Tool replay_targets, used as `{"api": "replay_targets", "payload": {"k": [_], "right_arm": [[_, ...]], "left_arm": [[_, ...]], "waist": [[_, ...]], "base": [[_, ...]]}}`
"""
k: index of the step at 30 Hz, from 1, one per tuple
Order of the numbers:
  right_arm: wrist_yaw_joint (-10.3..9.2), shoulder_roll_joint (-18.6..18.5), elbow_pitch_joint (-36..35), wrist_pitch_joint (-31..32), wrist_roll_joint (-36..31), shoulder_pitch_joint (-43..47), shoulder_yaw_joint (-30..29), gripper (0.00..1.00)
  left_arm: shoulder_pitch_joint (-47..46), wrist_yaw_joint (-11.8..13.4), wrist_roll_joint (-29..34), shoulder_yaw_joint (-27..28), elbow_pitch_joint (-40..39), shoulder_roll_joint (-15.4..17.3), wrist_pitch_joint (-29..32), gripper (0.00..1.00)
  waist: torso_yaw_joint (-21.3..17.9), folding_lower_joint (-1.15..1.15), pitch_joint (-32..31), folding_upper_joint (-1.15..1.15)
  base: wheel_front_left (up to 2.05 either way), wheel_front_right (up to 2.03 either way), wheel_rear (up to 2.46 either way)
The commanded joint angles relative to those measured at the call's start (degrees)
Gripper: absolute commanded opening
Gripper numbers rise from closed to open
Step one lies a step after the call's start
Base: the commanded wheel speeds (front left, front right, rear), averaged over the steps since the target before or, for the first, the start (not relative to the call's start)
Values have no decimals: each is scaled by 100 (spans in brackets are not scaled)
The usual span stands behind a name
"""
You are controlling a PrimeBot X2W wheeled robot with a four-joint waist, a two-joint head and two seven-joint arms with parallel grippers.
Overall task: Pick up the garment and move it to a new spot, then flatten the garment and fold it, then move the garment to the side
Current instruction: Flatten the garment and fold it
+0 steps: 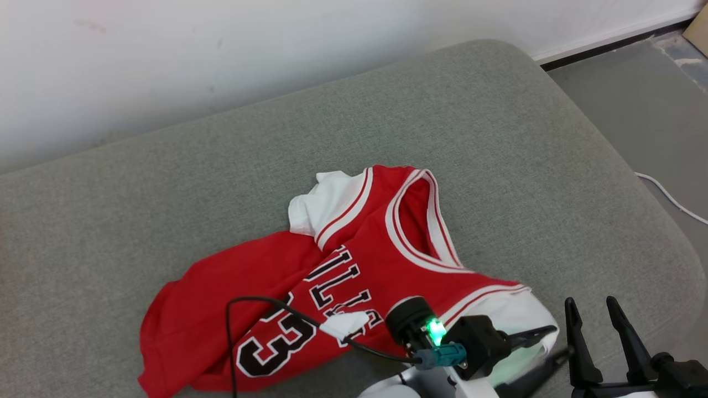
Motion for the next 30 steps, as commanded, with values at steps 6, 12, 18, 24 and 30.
{"api": "replay_targets", "payload": {"k": [6, 12, 18, 24, 30], "right_arm": [[-14, -15, -1, 6, -67, -27, -152, 100], [-14, -14, -38, 6, -200, 87, -240, 100], [-14, -15, -57, 6, -380, 198, -304, 100], [-14, -14, -66, 6, -499, 322, -372, 100], [-14, -14, -80, 6, -526, 356, -352, 100]], "left_arm": [[-3, 224, -342, -78, 79, 13, -161, 100], [258, 557, -545, 429, -32, 388, -450, 100], [653, 998, -835, 1051, -365, 1165, -626, 100], [1288, 1551, -1178, 1720, -670, 2042, -715, 100], [1854, 1875, -1569, 2167, -671, 2553, -706, 100]], "waist": [[225, 0, -20, 0], [617, 0, -224, 0], [1023, 0, -413, 0], [1340, 0, -519, 0], [1514, 0, -527, 0]], "base": [[0, 0, 0], [0, 0, 0], [0, 0, 0], [0, 0, 0], [0, 0, 0]]}}
